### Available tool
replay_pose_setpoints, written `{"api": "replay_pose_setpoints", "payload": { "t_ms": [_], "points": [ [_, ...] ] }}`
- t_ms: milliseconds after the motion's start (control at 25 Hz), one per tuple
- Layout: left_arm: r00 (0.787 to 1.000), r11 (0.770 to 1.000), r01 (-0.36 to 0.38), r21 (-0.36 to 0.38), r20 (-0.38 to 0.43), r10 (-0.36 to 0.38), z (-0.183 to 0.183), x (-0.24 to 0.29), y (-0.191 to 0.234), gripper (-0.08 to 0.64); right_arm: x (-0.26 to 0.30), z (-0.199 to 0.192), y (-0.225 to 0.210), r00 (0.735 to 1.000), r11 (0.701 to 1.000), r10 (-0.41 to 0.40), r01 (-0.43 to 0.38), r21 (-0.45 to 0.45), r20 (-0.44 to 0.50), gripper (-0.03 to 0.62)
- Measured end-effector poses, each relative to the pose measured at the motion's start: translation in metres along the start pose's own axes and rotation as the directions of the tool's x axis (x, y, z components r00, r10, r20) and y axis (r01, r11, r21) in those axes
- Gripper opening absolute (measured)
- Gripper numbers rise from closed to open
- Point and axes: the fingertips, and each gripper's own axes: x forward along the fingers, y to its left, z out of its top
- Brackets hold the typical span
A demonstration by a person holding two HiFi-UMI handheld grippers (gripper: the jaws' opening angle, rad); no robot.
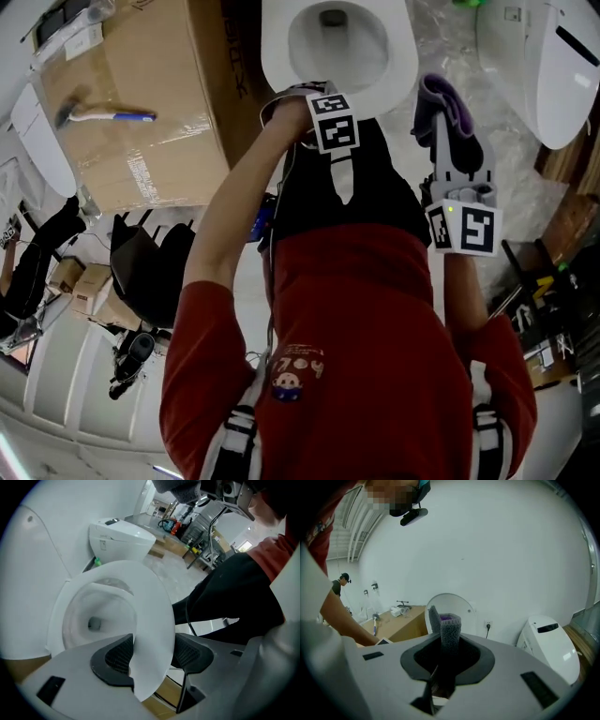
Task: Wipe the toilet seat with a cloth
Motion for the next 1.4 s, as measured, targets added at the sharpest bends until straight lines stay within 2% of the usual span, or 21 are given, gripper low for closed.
{"api": "replay_pose_setpoints", "payload": {
  "t_ms": [240,440,760,1200,1320,1400],
  "points": [
    [0.999,0.998,0.027,0.052,-0.030,-0.025,-0.014,0.067,-0.007,0.290,0.028,-0.056,0.004,0.998,1.000,0.019,-0.019,0.007,-0.067,0.057],
    [0.999,0.996,0.016,0.087,-0.042,-0.013,-0.023,0.118,0.001,0.299,0.056,-0.102,0.003,0.994,0.999,0.036,-0.037,-0.001,-0.104,0.057],
    [0.996,0.990,-0.039,0.135,-0.075,0.049,-0.038,0.178,0.015,0.298,0.082,-0.156,0.004,0.988,0.998,0.060,-0.062,-0.009,-0.145,0.057],
    [0.992,0.986,-0.066,0.153,-0.100,0.082,-0.045,0.213,0.031,0.296,0.100,-0.192,0.008,0.980,0.996,0.089,-0.090,0.000,-0.179,0.057],
    [0.992,0.985,-0.091,0.147,-0.069,0.102,-0.042,0.209,0.031,0.296,0.105,-0.200,0.011,0.976,0.996,0.092,-0.092,0.010,-0.196,0.057],
    [0.990,0.982,-0.138,0.131,-0.021,0.142,-0.042,0.202,0.030,0.298,0.109,-0.209,0.014,0.972,0.995,0.095,-0.092,0.026,-0.215,0.057]
  ]
}}
